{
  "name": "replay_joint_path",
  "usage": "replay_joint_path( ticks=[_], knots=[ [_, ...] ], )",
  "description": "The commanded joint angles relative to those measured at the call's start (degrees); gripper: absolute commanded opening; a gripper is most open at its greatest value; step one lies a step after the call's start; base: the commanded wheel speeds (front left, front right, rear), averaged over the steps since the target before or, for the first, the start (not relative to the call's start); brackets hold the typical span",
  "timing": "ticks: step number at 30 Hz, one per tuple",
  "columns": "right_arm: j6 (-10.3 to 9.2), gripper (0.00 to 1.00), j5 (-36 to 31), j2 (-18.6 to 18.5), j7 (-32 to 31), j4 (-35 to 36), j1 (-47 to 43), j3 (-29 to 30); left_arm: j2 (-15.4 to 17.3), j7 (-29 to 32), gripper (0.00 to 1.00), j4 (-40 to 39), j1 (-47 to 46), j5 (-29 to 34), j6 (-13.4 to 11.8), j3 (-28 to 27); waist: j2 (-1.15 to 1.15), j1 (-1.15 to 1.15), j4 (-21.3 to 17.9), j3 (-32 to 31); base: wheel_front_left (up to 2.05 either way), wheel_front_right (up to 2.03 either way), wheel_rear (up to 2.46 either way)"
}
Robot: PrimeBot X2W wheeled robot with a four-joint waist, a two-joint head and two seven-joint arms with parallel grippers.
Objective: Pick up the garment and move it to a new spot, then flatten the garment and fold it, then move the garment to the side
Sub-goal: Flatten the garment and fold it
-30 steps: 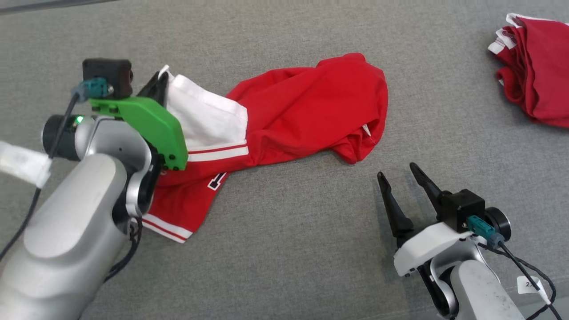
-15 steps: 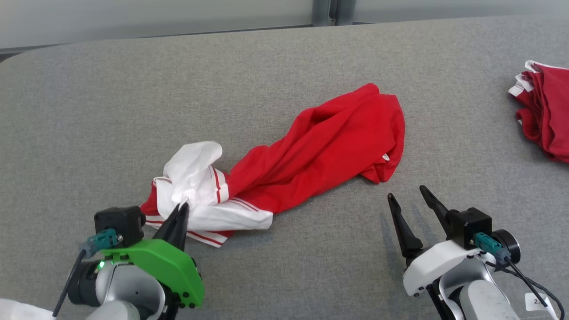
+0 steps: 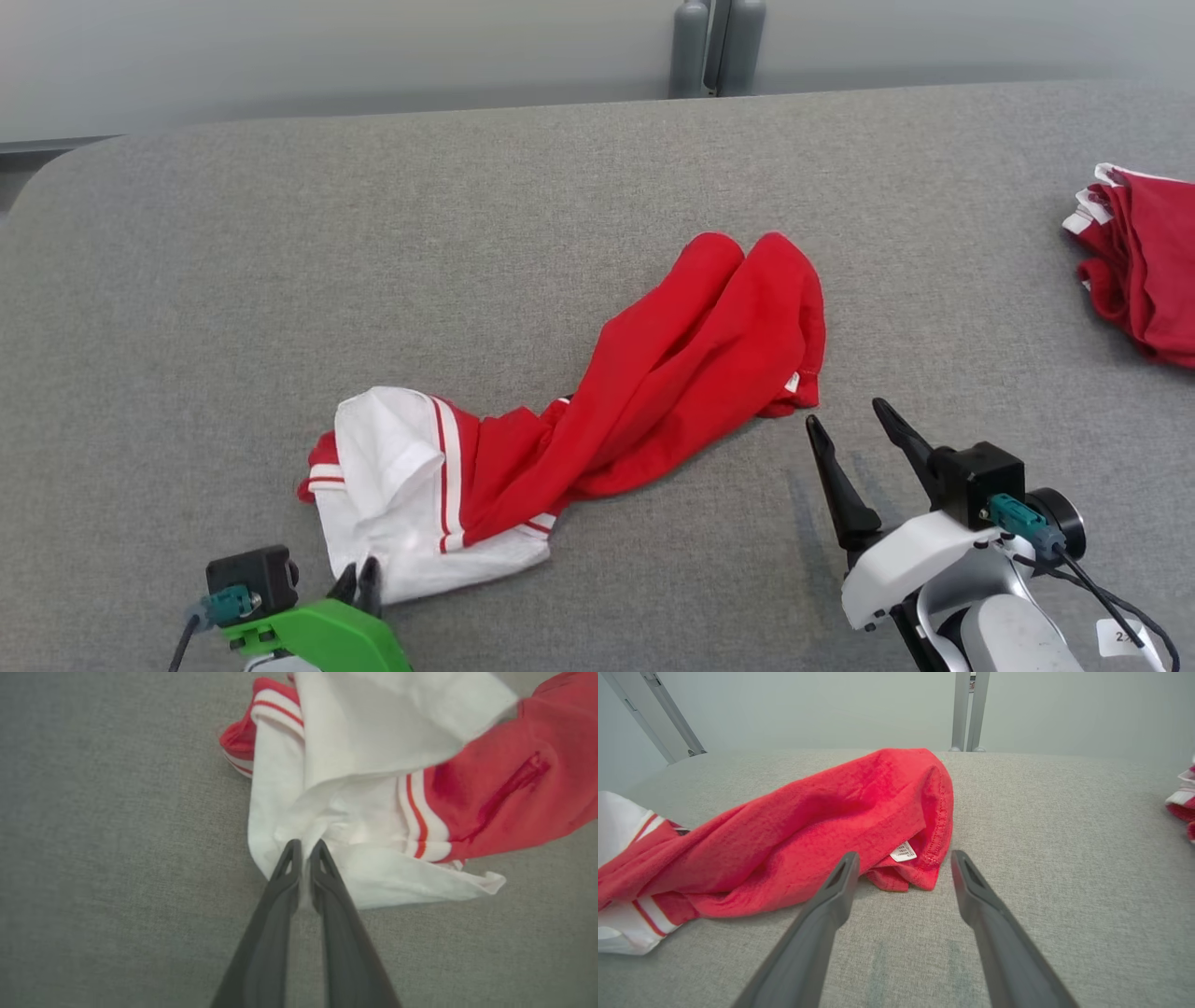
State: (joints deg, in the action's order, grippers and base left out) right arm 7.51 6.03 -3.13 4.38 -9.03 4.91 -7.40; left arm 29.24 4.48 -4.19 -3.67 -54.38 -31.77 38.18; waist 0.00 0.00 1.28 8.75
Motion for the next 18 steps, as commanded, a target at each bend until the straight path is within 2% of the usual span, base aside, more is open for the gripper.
replay_joint_path(
  ticks=[1,4,10,13,18],
  knots=[
    [-0.05,1.0,0.16,-0.38,0.02,-0.01,-0.82,0.13,-0.47,0.36,1.0,1.16,1.42,-0.94,-0.6,0.04,0.0,0.0,-0.21,-0.27,0.0,0.0,0.0],
    [-0.05,1.0,-0.08,-0.34,-0.25,0.35,-1.14,0.51,-0.52,0.8,1.0,2.02,2.13,-1.7,-0.94,-0.21,0.0,0.0,-0.29,-0.56,0.0,0.0,0.0],
    [-0.05,1.0,-0.33,-0.39,-0.45,0.87,-2.01,1.33,2.46,1.01,1.0,0.47,2.69,-0.57,-2.61,-1.28,0.0,0.0,0.0,-1.33,0.0,0.0,0.0],
    [-0.05,1.0,-0.41,-0.37,-0.5,1.12,-2.37,1.82,2.94,-3.91,1.0,-2.06,0.98,1.23,-1.73,-3.56,0.0,0.0,0.33,-1.74,0.0,0.0,0.0],
    [-0.05,1.0,-0.66,-0.66,-0.8,1.32,-2.37,1.82,1.56,-11.72,1.0,-3.88,0.08,3.55,1.0,-5.66,0.0,0.0,0.71,-2.56,0.0,0.0,0.0]
  ],
)
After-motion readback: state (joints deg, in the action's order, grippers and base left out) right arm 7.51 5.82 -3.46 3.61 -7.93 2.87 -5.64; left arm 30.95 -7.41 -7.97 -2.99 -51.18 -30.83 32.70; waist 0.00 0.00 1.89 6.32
